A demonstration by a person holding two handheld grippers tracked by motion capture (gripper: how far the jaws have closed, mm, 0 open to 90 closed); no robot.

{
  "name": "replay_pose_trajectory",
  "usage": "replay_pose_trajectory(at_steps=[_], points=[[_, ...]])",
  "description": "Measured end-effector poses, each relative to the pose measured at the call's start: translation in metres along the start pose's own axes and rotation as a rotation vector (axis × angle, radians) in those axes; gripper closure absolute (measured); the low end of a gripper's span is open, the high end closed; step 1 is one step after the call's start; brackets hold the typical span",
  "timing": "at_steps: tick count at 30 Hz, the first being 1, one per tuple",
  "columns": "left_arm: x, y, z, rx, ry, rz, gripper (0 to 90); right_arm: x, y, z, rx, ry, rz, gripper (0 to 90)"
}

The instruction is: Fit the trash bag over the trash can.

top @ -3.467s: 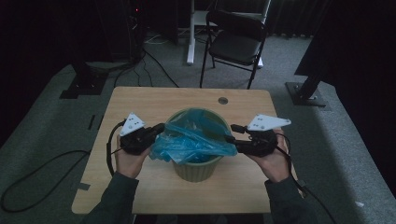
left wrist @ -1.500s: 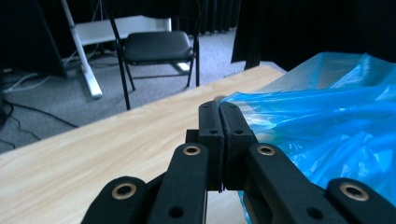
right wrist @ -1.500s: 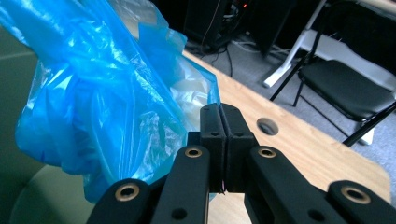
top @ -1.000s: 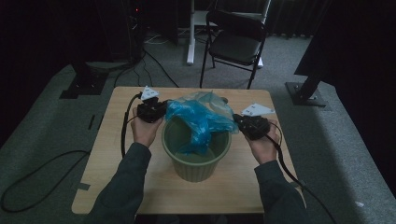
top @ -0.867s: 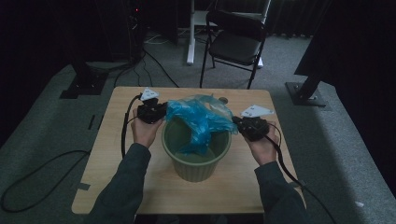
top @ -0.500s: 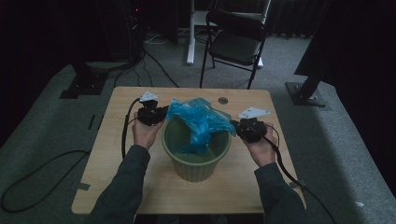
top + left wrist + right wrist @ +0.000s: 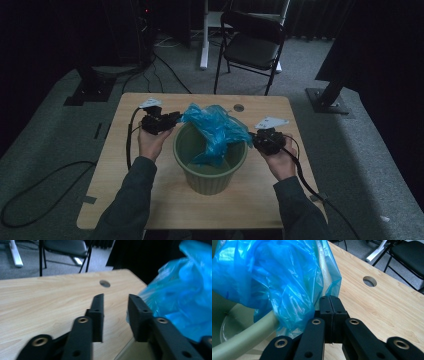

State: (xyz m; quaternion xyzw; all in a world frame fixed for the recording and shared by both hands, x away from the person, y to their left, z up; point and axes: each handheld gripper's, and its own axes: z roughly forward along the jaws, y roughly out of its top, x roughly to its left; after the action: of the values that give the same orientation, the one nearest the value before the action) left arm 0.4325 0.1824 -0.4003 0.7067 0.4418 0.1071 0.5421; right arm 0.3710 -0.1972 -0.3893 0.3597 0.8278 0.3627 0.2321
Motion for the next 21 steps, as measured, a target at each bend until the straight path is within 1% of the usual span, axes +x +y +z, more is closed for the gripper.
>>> replay_pose_trajectory(at_steps=[3, 4, 7, 8, 10, 12, 15, 17, 21], points=[[0.004, 0.002, -0.012, -0.032, -0.005, -0.016, 59.2, 0.001, 0.001, 0.0, -0.001, 0.001, -0.001, 90.0], [0.005, 0.003, -0.015, -0.04, 0.004, -0.023, 57.8, 0.001, 0.002, 0.0, 0.001, 0.003, -0.001, 90.0], [0.009, 0.005, -0.024, -0.071, 0.001, -0.054, 56.0, 0.002, 0.002, 0.001, 0.005, 0.002, -0.008, 90.0], [0.01, 0.005, -0.026, -0.077, 0.003, -0.058, 55.5, 0.002, 0.003, 0.002, 0.003, 0.002, -0.007, 90.0], [0.01, 0.006, -0.028, -0.08, 0.004, -0.056, 55.0, 0.002, 0.003, 0.002, 0.003, 0.003, -0.004, 90.0], [0.006, 0.007, -0.031, -0.084, 0.013, -0.041, 53.8, 0.003, 0.003, 0.002, 0.004, 0.004, -0.007, 90.0], [0.005, 0.008, -0.035, -0.095, 0.012, -0.035, 53.2, 0.002, 0.003, 0.002, 0.004, 0.003, -0.006, 90.0], [0.004, 0.01, -0.038, -0.101, 0.021, -0.028, 53.0, 0.002, 0.003, 0.001, 0.002, 0.003, -0.008, 90.0], [0.0, 0.013, -0.044, -0.099, 0.024, 0.003, 52.7, 0.001, 0.003, 0.0, -0.001, 0.004, -0.008, 90.0]])
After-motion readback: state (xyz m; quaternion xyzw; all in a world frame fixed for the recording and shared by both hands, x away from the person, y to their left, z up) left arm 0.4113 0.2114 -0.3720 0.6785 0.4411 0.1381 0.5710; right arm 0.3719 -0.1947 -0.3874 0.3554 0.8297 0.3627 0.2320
